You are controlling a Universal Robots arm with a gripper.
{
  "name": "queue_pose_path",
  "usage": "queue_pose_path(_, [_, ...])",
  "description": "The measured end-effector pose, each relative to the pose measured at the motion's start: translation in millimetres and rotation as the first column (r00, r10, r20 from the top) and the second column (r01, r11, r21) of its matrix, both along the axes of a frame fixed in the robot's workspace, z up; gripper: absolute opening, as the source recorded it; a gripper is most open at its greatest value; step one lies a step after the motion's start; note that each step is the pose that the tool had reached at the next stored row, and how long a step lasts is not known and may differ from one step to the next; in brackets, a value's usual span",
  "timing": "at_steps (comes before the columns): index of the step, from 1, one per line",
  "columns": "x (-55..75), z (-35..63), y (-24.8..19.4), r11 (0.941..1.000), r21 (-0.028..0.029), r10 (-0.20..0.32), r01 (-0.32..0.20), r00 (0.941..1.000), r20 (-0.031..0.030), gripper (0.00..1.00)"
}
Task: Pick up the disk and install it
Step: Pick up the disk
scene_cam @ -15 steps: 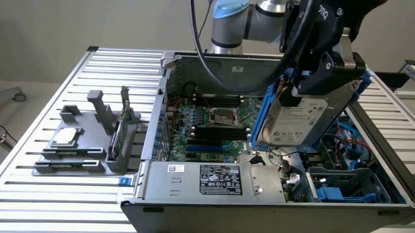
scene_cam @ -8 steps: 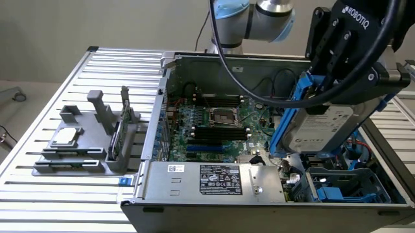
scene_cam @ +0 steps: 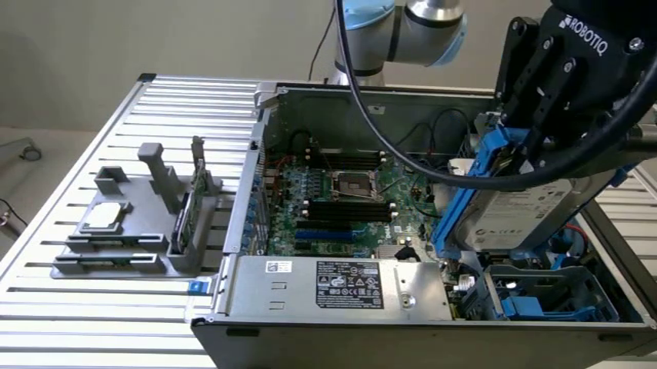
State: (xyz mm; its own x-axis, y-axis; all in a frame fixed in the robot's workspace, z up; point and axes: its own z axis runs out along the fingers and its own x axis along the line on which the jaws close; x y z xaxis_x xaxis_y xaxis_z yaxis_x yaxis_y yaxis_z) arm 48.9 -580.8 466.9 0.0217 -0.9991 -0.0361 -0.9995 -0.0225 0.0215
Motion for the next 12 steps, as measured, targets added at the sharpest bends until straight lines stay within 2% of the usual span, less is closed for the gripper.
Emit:
queue_pose_path(5, [6.8,0.0,-9.4,1.0,-0.0001,0.0,0.0,1.0,-0.0014,0.33])
queue_pose_path(12, [23.3,0.0,-19.4,1.0,0.0001,0.0,0.0,1.0,-0.0019,0.33])
